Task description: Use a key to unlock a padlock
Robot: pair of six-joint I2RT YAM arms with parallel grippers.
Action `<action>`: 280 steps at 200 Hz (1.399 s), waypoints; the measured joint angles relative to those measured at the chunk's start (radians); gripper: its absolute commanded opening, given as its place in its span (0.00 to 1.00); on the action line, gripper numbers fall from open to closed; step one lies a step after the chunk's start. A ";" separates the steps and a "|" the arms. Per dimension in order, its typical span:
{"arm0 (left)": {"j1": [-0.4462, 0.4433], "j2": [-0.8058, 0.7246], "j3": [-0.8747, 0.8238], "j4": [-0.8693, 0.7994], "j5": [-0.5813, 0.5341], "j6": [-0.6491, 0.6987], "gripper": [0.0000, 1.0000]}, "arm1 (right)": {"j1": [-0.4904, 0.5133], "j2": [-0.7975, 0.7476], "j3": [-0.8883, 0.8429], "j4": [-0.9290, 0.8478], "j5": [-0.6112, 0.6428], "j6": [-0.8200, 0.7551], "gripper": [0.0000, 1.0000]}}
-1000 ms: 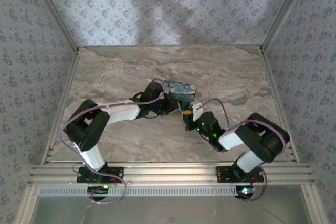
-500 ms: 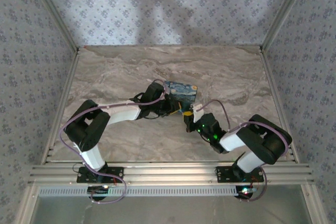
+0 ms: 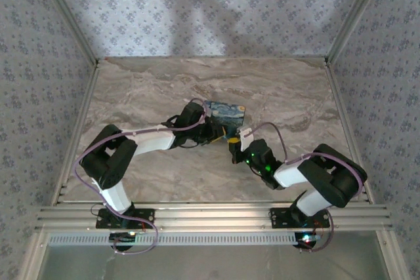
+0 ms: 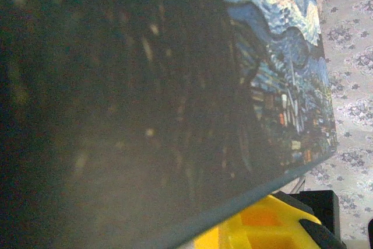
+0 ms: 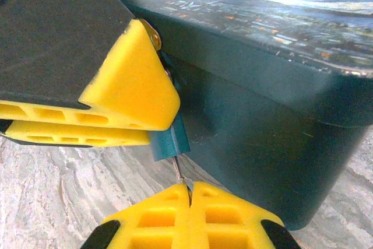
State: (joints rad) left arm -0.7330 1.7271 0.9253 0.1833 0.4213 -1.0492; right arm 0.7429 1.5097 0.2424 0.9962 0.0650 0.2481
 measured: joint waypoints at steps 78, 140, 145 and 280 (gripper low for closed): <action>0.006 -0.013 0.000 0.000 -0.027 0.000 0.22 | -0.025 0.032 0.045 -0.021 -0.013 -0.080 0.00; 0.007 -0.013 0.000 -0.001 -0.037 0.000 0.22 | -0.040 0.064 0.047 0.027 -0.037 -0.103 0.00; 0.007 -0.013 0.000 0.000 -0.038 0.000 0.22 | -0.043 0.064 0.047 0.029 -0.043 -0.100 0.00; 0.008 -0.013 0.000 0.014 -0.053 -0.011 0.22 | -0.083 0.088 0.062 0.050 -0.125 -0.055 0.00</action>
State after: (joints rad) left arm -0.7246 1.7145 0.9253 0.1978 0.3683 -1.0603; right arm 0.6601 1.5978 0.3046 1.0466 -0.0597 0.1936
